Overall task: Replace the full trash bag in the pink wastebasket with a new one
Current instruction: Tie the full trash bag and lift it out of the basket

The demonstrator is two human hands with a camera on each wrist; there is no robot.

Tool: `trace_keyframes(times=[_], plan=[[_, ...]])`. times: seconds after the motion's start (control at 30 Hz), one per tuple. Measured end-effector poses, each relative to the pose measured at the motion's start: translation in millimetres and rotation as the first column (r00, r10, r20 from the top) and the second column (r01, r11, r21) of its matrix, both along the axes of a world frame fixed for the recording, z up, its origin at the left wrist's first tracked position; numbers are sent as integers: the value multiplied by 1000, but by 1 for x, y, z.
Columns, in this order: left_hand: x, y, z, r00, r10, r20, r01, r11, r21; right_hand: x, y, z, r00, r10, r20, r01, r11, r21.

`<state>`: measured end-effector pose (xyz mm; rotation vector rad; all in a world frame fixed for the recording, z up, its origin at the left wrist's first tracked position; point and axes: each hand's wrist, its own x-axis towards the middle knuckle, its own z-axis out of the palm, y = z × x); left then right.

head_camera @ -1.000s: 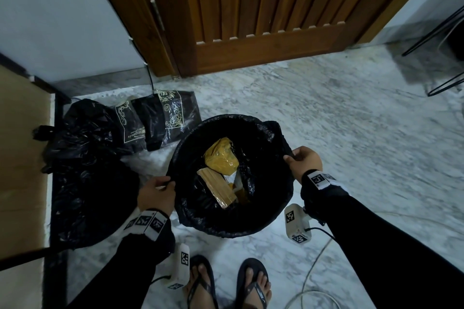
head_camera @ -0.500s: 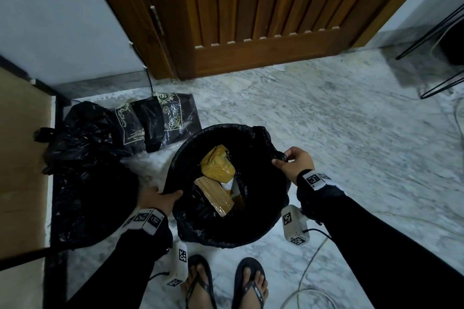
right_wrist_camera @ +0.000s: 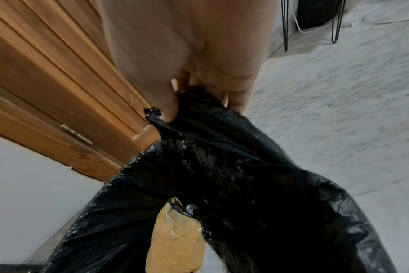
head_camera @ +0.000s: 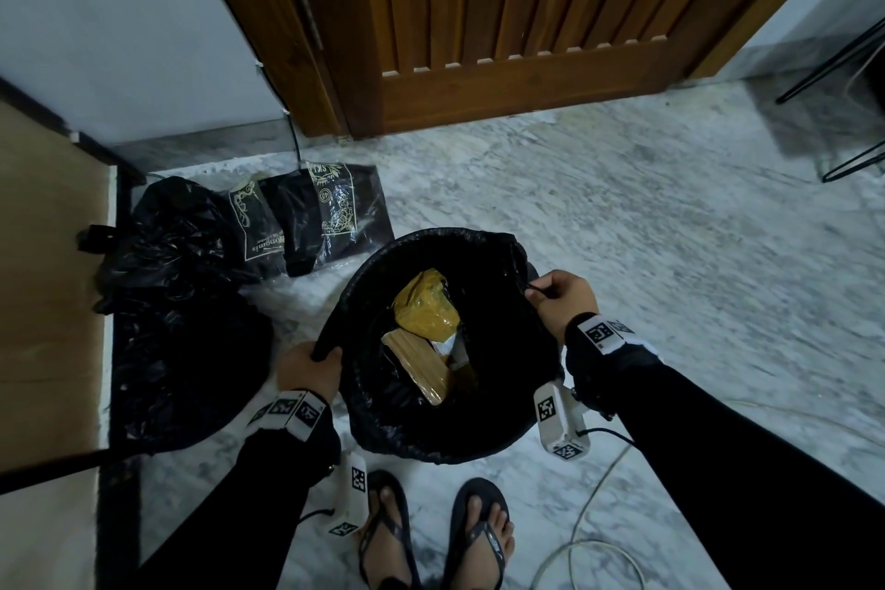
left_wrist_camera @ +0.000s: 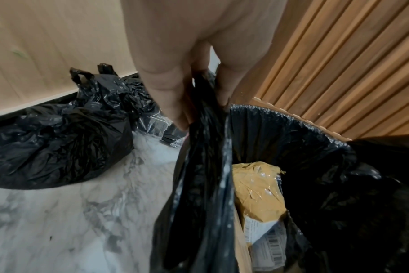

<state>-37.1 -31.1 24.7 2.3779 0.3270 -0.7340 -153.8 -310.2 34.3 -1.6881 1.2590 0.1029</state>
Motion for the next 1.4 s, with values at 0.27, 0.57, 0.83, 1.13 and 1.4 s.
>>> trace_keyframes(times=[0.27,0.57,0.83,1.13,1.4], plan=[[-6,-9,27,996,85,38,-82,994,-75,-6,4,12,996,-13,86,2,991,134],[6,-16,28,992,-43,123,63,985,-162,-7,10,18,1000,-2,-11,3,996,87],[4,-33,56,959,-107,262,139,985,-105,-10,1,35,995,-73,68,80,992,-99],[-17,-1,69,952,-277,131,261,957,130,-46,9,76,1000,22,-11,-24,986,-168],[-33,-2,74,949,-206,240,238,964,-114,-57,32,93,999,-31,27,36,981,-191]])
